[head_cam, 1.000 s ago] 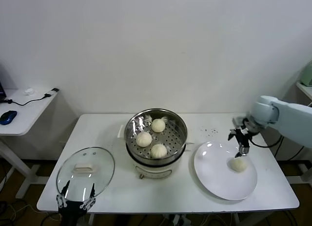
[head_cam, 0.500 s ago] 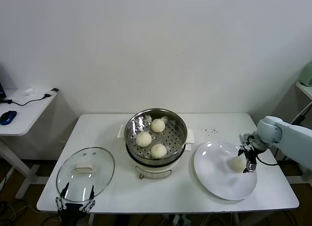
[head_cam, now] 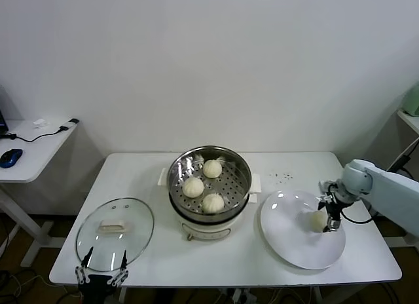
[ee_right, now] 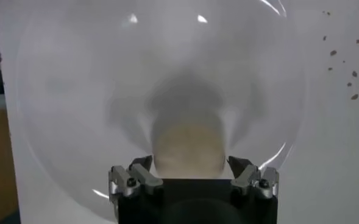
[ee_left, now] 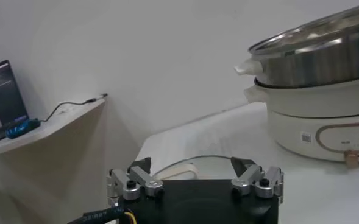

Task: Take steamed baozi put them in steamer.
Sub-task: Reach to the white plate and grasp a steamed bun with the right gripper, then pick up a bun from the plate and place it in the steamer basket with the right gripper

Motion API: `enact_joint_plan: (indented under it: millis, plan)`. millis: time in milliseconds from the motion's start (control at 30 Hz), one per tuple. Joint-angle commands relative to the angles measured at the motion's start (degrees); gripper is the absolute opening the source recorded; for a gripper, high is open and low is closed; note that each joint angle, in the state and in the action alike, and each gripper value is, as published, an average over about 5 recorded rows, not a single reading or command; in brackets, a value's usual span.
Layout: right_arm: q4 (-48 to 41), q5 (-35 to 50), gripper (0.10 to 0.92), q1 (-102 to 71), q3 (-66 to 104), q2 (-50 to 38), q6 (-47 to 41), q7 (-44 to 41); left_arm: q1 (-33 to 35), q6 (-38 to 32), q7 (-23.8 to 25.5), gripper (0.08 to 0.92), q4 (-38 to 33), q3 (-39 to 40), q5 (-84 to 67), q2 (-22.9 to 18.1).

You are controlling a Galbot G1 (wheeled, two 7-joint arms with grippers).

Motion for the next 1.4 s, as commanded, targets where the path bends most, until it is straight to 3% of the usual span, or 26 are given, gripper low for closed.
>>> enact_joint_plan:
  millis: [33, 267, 533, 733, 1000, 1200, 1400]
  plan:
    - [-1.49, -0.45, 0.801, -1.51, 1.50, 0.91, -0.08, -0.50, 0.02, 0.04, -0.01, 0.823, 0.04, 0.03, 0.19, -0.02]
    - [-0.95, 0.11, 0.659, 0.14, 0.27, 0.55, -0.03, -0.65, 0.23, -0.02, -0.04, 0.823, -0.09, 0.12, 0.24, 0.02]
    - [0.52, 4.73, 0.599, 6.61, -4.34, 0.31, -0.82, 0.01, 0.43, -0.19, 0.00, 0.823, 0.17, 0.23, 0.05, 0.09]
    - [-0.54, 18.36, 0.586, 26.53, -18.26, 6.16, -1.86, 0.11, 0.13, -0.07, 0.08, 0.823, -0.32, 0.73, -0.08, 0.15]
    - [-6.19, 40.83, 0.585, 49.48, -37.14, 22.77, -1.08, -0.84, -0.45, 0.06, 0.41, 0.823, -0.81, 1.52, -0.66, 0.67]
    - [-2.47, 49.36, 0.589, 52.06, -37.53, 29.84, -4.25, 1.82, -0.91, 0.24, 1.03, 0.823, -0.87, 1.87, -1.21, 1.55]
    - [2.69, 51.67, 0.593, 48.85, -37.22, 34.75, -7.90, 6.05, -1.41, 0.43, 1.22, 0.823, -0.73, 1.62, -1.96, 2.30]
